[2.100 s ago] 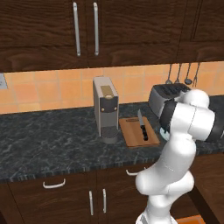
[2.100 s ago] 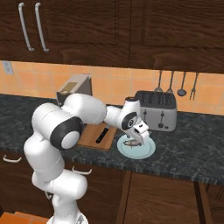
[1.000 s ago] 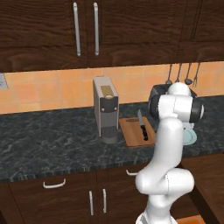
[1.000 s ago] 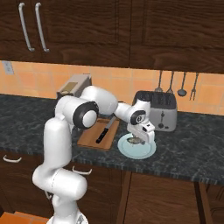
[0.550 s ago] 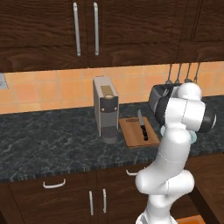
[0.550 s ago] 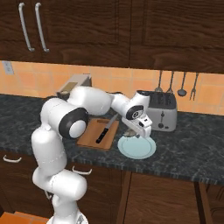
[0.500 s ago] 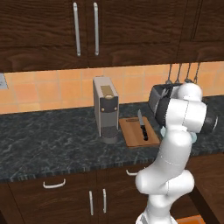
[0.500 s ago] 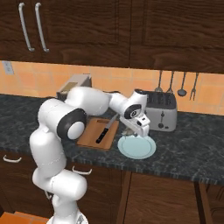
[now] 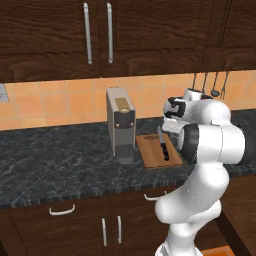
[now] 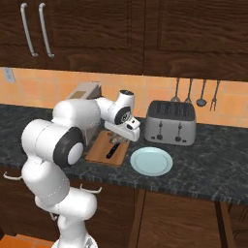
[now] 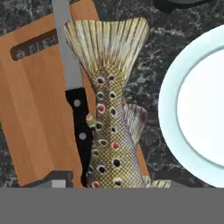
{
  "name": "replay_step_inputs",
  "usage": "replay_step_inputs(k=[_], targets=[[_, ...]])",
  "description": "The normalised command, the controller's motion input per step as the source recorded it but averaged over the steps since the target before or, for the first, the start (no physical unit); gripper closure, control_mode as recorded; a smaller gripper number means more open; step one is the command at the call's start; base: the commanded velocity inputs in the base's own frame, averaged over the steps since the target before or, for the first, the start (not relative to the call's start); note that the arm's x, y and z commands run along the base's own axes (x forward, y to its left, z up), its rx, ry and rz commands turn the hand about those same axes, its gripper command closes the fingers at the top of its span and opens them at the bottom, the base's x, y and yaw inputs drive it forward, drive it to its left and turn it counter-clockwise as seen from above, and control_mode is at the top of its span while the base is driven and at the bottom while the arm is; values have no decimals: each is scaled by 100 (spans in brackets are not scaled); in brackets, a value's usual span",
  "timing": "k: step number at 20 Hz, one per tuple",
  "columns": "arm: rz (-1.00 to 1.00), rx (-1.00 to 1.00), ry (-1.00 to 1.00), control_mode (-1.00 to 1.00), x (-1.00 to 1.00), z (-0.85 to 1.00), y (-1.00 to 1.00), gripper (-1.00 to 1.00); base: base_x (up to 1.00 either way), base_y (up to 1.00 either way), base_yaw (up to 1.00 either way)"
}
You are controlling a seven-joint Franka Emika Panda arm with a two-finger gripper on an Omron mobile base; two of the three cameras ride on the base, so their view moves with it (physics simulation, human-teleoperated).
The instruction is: Pick up the knife from the drawer and place it on the cutting board. Then place the meat from the plate to the cutting board.
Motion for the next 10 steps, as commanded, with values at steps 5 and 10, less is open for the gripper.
replay_step_inputs(k=[5,10], targets=[[39,7,9,-100,32,-12,62,100,0,0,0],[2,0,0,-100,21,-10,36,100,0,0,0]])
